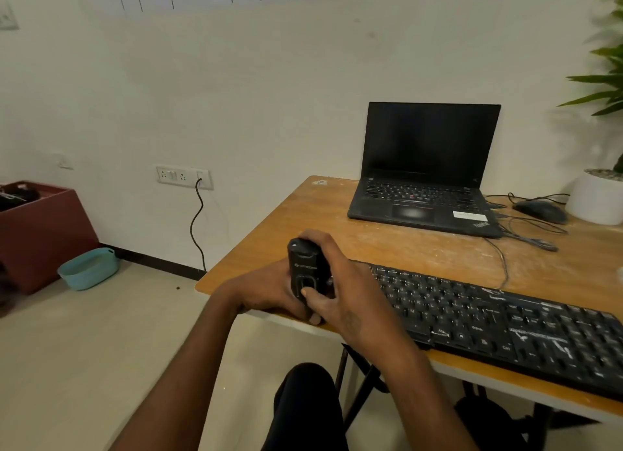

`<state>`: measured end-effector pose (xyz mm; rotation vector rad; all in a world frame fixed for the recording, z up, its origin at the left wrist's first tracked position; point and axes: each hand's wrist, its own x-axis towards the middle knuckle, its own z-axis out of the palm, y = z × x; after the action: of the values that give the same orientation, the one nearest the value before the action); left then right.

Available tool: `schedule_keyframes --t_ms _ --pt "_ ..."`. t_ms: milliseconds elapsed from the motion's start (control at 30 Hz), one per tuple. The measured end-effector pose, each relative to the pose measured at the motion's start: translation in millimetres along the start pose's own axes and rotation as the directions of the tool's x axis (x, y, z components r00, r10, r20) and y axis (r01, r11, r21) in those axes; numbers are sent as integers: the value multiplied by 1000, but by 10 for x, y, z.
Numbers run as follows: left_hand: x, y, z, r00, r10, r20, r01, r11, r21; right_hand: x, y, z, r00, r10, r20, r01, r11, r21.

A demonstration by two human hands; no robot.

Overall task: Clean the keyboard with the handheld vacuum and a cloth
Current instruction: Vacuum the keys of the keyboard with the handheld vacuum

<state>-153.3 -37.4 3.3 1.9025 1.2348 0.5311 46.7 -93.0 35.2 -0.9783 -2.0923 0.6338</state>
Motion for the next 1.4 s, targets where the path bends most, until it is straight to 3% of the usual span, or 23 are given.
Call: schedule_keyframes --t_ms 233,500,767,1000,1133,1300,1400 --pt "-23 6 -34 999 -7 44 7 1000 -13 -290 196 -429 992 117 -52 -120 990 -69" --pt "-27 78 21 999 53 1 -53 999 -13 -5 -15 44 1000 -4 19 5 997 -75" --pt "4 -30 -31 999 -3 48 4 1000 -17 -291 218 -406 991 126 -41 -129 989 -73" --pt "-8 35 16 998 54 -14 -54 999 6 -35 54 22 1000 4 -6 -5 996 -94" --pt "-3 -22 -1 999 48 0 -48 999 -21 -160 103 -91 1000 15 -15 -16 997 -80" --pt "4 -39 -22 999 -3 40 4 1000 -26 -355 255 -434 990 131 -57 -134 989 -55" --pt "9 -24 -28 999 -8 35 9 999 -31 -304 220 -352 993 96 -65 -97 995 -17"
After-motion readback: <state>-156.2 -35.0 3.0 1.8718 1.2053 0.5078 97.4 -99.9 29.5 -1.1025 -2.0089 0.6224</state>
